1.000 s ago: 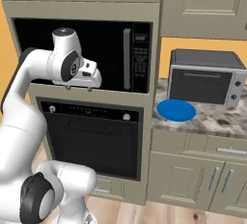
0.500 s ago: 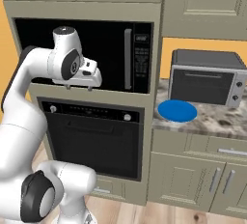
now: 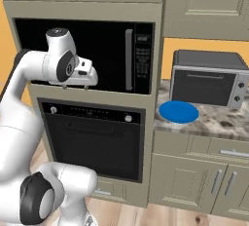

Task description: Take the baked cake out of the oven and place it on the plate for cooling. Then close the oven door.

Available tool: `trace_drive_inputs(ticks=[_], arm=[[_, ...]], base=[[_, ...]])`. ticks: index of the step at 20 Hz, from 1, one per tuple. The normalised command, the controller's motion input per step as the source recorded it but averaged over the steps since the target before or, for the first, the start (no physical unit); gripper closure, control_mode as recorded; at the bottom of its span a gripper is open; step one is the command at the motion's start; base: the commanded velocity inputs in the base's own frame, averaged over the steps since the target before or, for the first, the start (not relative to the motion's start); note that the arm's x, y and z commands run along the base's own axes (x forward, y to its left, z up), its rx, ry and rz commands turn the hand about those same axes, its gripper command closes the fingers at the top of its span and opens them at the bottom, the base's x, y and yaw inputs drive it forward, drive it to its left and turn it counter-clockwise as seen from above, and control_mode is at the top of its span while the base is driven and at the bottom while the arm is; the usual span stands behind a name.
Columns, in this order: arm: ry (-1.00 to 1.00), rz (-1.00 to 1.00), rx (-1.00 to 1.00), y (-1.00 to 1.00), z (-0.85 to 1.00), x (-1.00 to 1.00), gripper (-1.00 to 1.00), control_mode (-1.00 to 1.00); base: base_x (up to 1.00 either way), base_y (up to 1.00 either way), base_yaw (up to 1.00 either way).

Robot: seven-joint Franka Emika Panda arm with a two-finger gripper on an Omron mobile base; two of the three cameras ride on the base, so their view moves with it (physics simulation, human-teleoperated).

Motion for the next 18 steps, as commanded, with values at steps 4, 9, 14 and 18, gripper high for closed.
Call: trace_drive_inputs(ticks=[4,9,14,18], arm=[[-0.07,0.22,-0.22,0.84,-0.61,0.0,-1.0,-1.0],[0.0,0.23,-0.24,0.72,-0.52,-0.01,-1.0,-1.0],[-0.04,0.1,-0.2,0.42,-0.25,0.01,-1.0,-1.0],[-0.08,0.07,-0.17,0.15,-0.12,0.0,-1.0,-1.0]], base=[[0.0,0.0,0.0],[0.0,0.0,0.0],[0.0,0.0,0.0],[0.0,0.0,0.0]])
